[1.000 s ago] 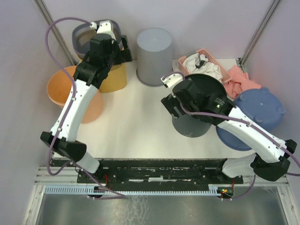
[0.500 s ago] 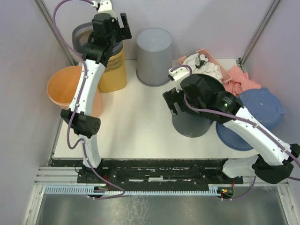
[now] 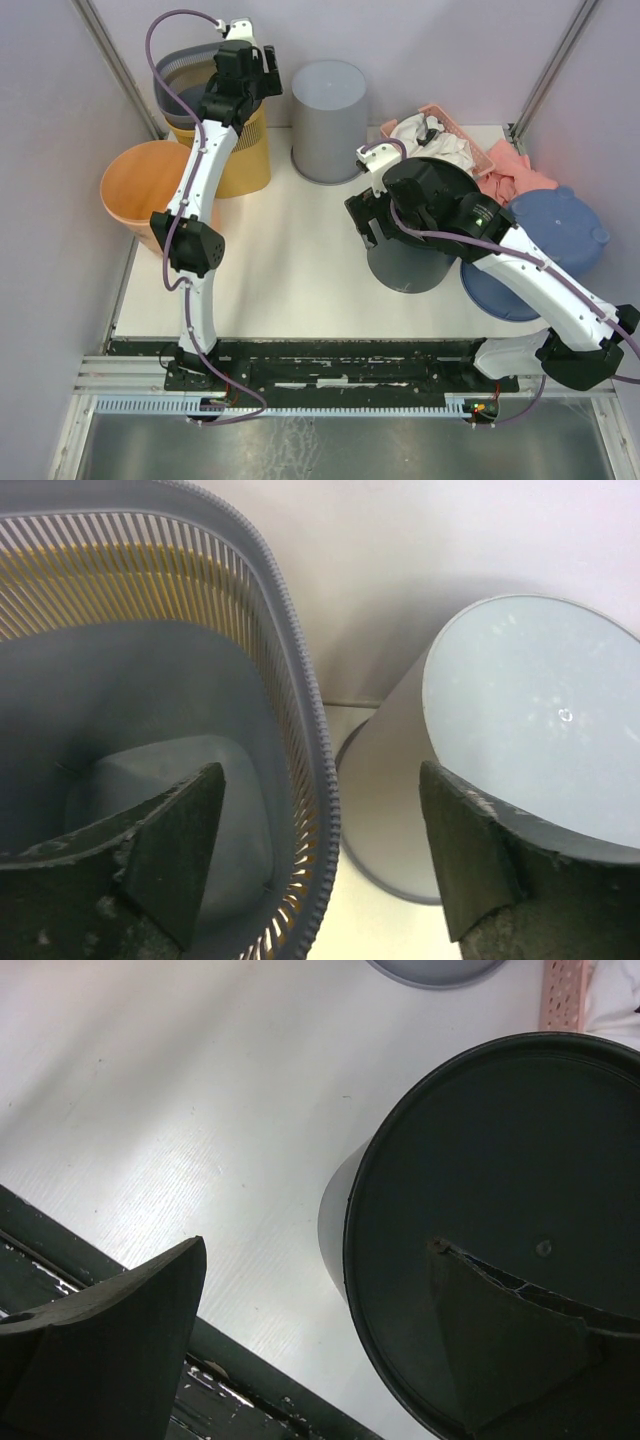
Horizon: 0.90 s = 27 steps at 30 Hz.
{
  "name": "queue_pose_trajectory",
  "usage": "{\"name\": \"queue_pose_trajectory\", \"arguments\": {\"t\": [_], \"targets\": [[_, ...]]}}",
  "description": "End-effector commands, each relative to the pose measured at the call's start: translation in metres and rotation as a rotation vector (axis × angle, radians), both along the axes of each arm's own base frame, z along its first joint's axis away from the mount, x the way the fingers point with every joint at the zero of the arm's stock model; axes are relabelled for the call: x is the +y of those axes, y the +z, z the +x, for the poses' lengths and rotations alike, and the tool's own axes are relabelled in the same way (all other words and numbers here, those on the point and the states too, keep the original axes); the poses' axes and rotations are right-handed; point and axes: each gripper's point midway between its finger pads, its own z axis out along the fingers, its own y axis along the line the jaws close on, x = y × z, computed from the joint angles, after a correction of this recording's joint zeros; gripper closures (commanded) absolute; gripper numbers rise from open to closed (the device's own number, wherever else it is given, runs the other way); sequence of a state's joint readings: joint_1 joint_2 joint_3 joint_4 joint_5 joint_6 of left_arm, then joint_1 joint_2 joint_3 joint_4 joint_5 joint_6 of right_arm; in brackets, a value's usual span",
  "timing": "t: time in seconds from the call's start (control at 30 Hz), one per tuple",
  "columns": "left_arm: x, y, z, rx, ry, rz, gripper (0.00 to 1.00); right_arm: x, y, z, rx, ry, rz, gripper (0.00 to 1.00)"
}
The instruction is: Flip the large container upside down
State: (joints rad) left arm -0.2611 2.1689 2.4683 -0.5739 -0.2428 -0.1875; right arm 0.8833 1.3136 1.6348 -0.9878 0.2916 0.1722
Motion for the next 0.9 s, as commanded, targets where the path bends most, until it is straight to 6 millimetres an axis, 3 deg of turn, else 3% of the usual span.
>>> {"name": "queue_pose_trajectory", "arguments": {"t": [0.0, 0.13, 0.33, 0.63, 0.87], "targets": [[0.010, 0.025, 0.001, -0.076, 0.028, 0.051, 0.19, -0.002, 0.014, 0.001, -0.032, -0.018, 0.041, 0.01], [0.009, 0.025, 0.000, -0.076, 0.027, 0.049, 0.33, 0.000, 0.011, 0.001, -0.017, -0.014, 0.030, 0.01], [0.016, 0.013, 0.002, -0.045, 0.058, 0.084, 0.37, -0.001, 0.013, 0.001, -0.025, -0.019, 0.040, 0.01], [0.014, 0.007, 0.004, -0.035, 0.055, 0.081, 0.49, -0.002, 0.013, 0.000, -0.019, -0.022, 0.038, 0.01], [0.018, -0.002, 0.003, -0.006, 0.066, 0.101, 0.49, -0.001, 0.012, 0.001, -0.017, -0.022, 0.039, 0.01]]}}
